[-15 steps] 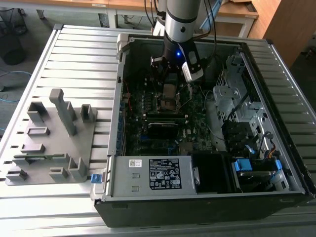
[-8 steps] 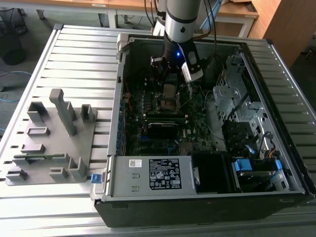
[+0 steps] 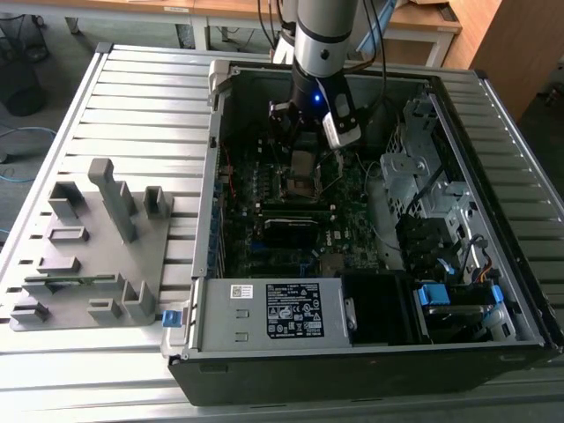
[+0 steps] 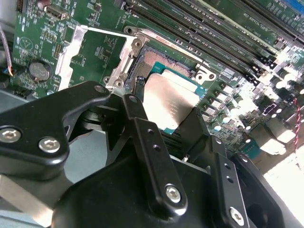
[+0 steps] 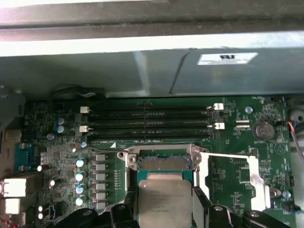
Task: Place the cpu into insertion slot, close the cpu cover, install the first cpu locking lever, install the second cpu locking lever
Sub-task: 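Place the cpu into insertion slot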
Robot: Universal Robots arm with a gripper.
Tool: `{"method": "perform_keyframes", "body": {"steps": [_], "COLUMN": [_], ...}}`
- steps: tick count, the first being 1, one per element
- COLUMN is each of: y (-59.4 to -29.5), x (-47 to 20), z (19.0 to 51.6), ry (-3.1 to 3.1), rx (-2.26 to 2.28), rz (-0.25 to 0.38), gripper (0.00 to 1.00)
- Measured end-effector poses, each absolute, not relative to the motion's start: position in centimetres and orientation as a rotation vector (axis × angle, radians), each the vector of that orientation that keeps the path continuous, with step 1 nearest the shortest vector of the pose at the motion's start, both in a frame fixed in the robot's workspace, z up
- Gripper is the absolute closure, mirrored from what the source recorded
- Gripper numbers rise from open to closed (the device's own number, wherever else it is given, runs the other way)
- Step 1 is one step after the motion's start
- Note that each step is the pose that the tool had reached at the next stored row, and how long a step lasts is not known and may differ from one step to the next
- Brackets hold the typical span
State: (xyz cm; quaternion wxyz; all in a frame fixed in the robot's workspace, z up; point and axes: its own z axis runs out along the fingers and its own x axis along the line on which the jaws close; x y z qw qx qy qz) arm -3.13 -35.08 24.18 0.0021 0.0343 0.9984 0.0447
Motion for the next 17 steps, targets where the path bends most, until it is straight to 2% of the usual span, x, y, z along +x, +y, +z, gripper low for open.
{"method": "perform_keyframes", "body": {"steps": [17], "y": [-35.08], "x": [-3.13], "z": [23.81], "ry": [3.104], "rx": [0.376], "rz": [0.139], "gripper": [0.46]}}
